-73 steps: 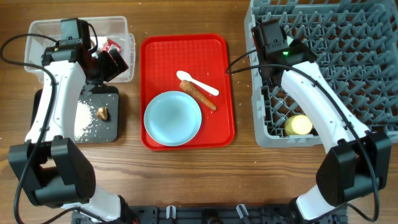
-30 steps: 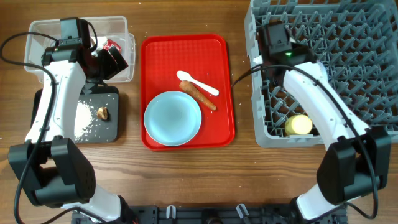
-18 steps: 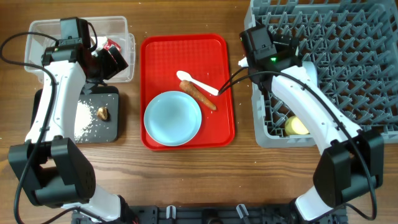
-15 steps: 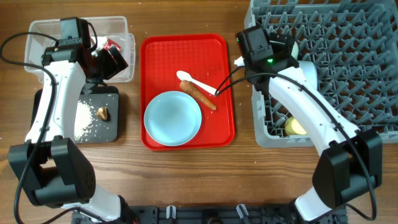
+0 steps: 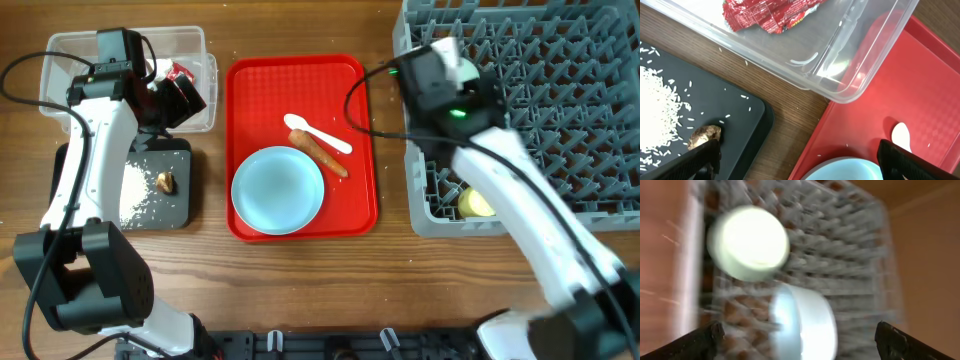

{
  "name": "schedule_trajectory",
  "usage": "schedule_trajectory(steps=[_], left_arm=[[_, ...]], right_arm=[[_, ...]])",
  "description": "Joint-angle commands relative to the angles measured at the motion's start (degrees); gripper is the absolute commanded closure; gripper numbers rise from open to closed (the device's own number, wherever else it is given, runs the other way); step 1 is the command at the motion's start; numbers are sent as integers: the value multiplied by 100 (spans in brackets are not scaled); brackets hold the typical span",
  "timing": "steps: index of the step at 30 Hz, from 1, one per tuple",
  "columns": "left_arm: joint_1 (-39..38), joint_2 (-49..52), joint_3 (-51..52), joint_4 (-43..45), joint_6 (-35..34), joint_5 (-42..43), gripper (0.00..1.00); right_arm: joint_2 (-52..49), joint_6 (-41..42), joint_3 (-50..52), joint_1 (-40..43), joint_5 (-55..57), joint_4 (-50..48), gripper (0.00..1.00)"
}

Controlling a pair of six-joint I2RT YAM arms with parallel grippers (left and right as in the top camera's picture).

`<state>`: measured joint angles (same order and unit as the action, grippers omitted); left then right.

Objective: Sort waste into correct bins and load items into the dishwasher rack
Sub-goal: 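Lower the light-blue bowl upside down beside the green bowl, then open the right gripper and withdraw it from the rack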

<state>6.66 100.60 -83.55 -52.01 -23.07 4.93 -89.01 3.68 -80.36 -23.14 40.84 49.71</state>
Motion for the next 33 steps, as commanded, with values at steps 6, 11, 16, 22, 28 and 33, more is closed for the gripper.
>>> schedule_trajectory(steps=[6, 11, 16, 22, 28, 33], left_arm=[[-15, -105, -109, 11, 13, -50, 0], [-15, -105, -109, 11, 13, -50, 0], [-15, -105, -109, 9, 13, -50, 0], [-15, -105, -109, 9, 13, -50, 0], [-15, -105, -109, 9, 13, -50, 0], [-15, -105, -109, 9, 13, -50, 0]], right_arm=[[1104, 1467, 2, 2004, -3287, -256, 18], [664, 1429, 9, 2726, -4192, -186, 24], [184, 1434, 9, 2723, -4275, -28, 25], [-210, 1117, 9, 2723, -4819, 133, 24], [-214, 645, 9, 2712, -5574, 321, 23], [-127, 380, -4, 2712, -5847, 428, 25]])
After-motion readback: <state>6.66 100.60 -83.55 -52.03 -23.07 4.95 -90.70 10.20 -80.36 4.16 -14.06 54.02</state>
